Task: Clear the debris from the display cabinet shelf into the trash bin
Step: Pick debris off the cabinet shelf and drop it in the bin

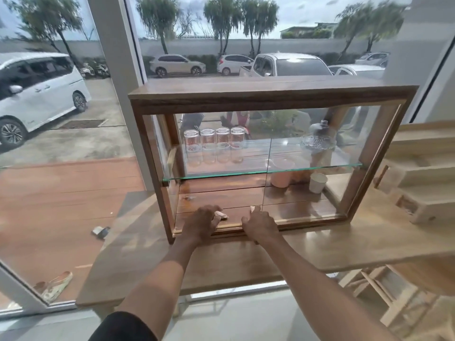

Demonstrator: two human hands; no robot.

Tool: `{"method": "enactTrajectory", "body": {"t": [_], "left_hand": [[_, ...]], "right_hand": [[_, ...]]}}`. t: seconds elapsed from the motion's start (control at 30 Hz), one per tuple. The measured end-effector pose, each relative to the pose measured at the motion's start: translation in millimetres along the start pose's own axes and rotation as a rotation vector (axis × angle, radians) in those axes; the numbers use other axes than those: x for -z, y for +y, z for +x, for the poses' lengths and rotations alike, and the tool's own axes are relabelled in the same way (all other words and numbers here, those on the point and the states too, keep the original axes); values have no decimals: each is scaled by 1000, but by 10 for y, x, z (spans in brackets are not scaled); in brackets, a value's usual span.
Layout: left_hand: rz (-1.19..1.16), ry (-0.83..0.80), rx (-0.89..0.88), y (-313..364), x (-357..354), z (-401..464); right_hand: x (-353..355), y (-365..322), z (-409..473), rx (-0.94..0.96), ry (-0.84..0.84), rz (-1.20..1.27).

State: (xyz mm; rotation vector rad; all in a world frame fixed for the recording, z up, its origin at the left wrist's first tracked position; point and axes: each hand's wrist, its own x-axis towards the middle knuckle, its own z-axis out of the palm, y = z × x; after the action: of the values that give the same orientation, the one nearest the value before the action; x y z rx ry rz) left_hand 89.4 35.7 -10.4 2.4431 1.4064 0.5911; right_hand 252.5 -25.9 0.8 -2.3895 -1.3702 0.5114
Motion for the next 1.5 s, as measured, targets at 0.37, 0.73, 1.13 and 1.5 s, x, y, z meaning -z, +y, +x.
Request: {"method": "enactTrajectory", "body": {"t": [0.37,0.73,1.13,1.5], "left_hand": [[-13,-21,-29,-212,-164,72],[-30,15,-49,-251,-176,67],[-77,0,-108,-321,-175,54],[-96,104,-124,-228,-147,164]], "right_hand": [[-170,10,-35,39,56,-19],[-117,46,-96,-13,89,-104],[-244,176,-227,108,93,-29],[-254,289,-256,209,174,156]]}}
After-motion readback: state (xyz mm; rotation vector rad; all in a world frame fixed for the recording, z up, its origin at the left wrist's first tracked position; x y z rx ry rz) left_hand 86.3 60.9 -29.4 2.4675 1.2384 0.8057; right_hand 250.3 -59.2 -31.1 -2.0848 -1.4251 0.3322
